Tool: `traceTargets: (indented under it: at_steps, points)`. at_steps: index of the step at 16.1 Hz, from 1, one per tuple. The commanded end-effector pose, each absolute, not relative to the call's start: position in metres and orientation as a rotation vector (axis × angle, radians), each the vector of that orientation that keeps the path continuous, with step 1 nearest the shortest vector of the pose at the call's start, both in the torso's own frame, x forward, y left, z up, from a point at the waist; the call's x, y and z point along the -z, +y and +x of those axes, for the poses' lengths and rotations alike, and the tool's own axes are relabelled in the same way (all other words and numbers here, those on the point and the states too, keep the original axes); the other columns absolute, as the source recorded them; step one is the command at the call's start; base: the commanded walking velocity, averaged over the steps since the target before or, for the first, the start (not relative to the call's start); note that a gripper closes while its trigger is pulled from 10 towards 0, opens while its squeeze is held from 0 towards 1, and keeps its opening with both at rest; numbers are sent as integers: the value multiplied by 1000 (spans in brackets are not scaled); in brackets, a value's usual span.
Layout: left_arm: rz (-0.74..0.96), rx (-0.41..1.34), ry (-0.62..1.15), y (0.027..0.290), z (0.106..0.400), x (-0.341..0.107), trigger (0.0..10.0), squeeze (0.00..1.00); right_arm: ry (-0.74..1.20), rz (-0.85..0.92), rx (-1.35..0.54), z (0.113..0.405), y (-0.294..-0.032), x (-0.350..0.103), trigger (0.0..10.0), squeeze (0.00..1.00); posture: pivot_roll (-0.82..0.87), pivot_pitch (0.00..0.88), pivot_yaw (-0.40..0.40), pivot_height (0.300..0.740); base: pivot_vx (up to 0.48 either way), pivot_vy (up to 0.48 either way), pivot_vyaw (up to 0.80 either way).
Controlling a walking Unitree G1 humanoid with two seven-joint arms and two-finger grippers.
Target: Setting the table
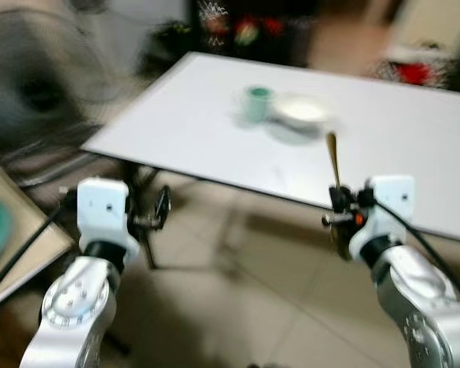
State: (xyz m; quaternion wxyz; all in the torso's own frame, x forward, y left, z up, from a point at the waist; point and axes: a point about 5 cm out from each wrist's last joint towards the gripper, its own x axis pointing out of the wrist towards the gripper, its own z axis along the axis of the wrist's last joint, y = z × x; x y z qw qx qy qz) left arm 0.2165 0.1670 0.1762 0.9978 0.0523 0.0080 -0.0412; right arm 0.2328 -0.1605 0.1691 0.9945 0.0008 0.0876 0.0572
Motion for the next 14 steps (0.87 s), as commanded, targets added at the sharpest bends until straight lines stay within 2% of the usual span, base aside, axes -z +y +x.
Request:
traceTargets:
  at_steps: [1,5,14]
  points:
    - [94,93,23,165,217,-176,10000,0,179,-8,-86,236,-163,-171,10000,0,-9,23,11,740,0,0,-800]
    - [84,101,20,166,218,-177,10000,0,213,-23,-92,246,-159,-169,10000,0,-10,19,10,740,0,0,-753]
    - [84,103,19,170,221,-177,10000,0,194,-14,-168,252,-149,-173,10000,0,-10,16,1,740,340,0,0]
